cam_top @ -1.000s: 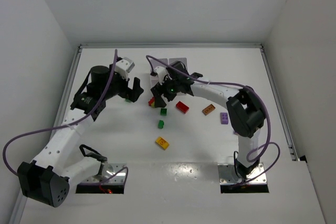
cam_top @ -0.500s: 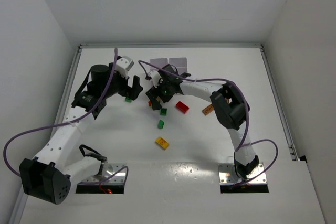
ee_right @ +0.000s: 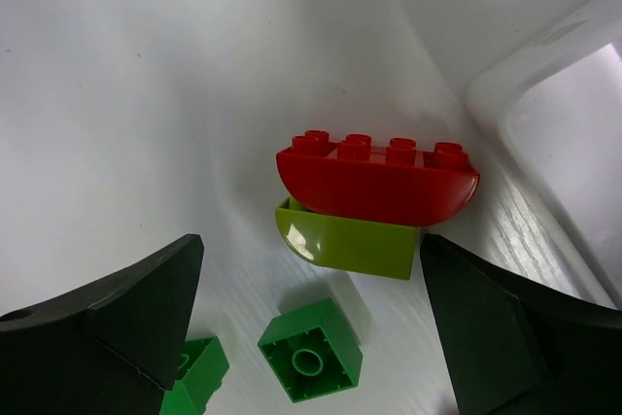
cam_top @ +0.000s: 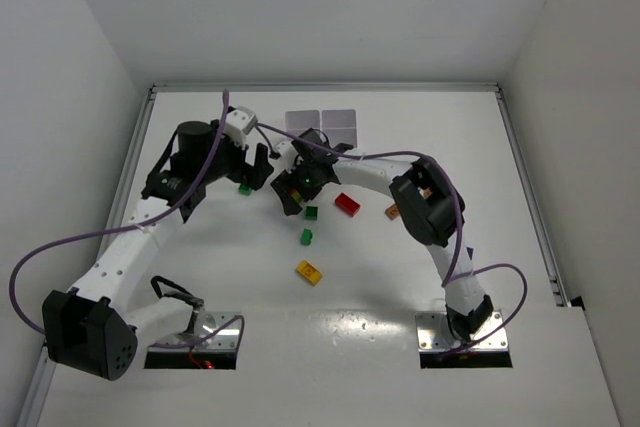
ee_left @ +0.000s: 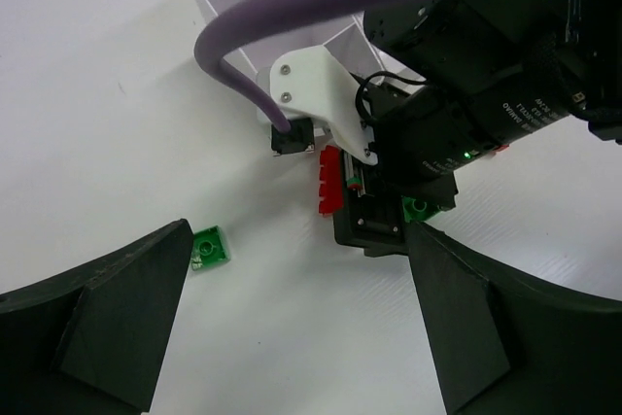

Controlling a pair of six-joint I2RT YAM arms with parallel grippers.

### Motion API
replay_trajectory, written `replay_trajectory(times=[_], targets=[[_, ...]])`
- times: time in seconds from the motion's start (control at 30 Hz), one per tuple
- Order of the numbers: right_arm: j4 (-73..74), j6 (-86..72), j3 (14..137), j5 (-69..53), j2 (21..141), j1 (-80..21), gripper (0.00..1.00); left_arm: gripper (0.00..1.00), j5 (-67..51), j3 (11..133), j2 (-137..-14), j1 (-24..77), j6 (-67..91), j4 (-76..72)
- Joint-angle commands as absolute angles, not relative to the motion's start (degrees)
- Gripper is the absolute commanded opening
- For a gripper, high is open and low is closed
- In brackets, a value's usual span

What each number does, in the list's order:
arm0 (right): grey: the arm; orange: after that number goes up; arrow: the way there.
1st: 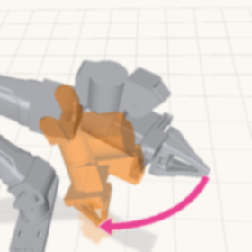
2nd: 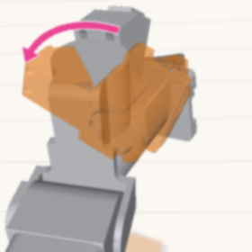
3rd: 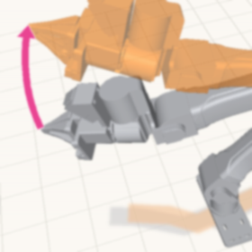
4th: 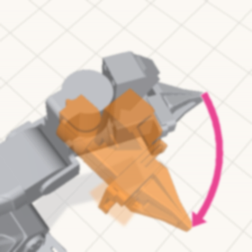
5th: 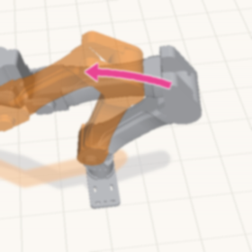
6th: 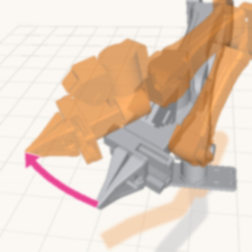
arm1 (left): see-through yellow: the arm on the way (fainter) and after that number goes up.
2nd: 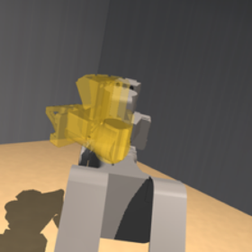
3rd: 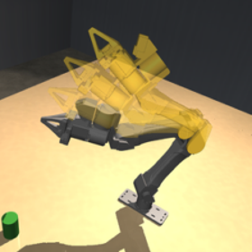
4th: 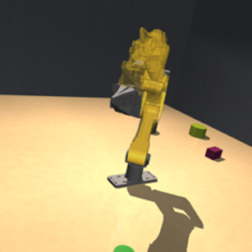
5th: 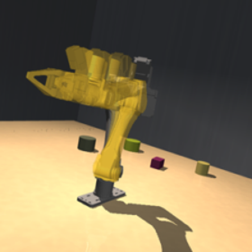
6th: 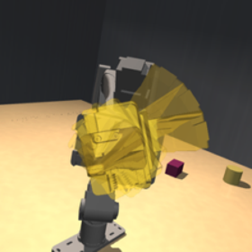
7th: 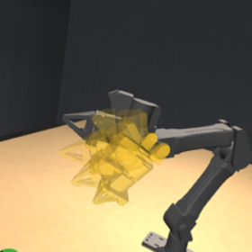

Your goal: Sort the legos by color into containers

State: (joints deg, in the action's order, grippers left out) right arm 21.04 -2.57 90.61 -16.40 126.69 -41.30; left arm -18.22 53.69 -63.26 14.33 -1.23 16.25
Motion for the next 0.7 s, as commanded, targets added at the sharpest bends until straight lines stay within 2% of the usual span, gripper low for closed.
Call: replay_trajectory(times=[0.0,0.2,0.3,0.4,0.43,0.67], targets=[[16.9,-2.8,93.3,-12.5,128.8,-40.5,0.91,0.98,-19.2,53.6,-62.9,13.4,-1.5,14.0],[15.8,-3.3,93.3,-9.3,130.0,-40.5,0.86,0.98,-19.2,52.6,-62.9,12.9,-1.5,14.0],[15.3,-3.9,93.3,-8.6,130.5,-40.5,0.80,0.98,-19.2,52.6,-62.9,12.9,-1.5,14.0],[14.8,-3.9,93.3,-7.6,130.5,-40.5,0.67,0.98,-19.2,52.6,-62.9,12.9,-2.0,14.0],[14.8,-3.9,93.3,-7.6,130.5,-40.5,0.59,0.98,-19.2,52.6,-62.9,12.9,-2.0,14.0],[14.8,-1.4,90.3,-9.6,127.9,-40.5,0.28,0.98,-18.6,52.0,-62.9,12.4,-2.0,14.0]])
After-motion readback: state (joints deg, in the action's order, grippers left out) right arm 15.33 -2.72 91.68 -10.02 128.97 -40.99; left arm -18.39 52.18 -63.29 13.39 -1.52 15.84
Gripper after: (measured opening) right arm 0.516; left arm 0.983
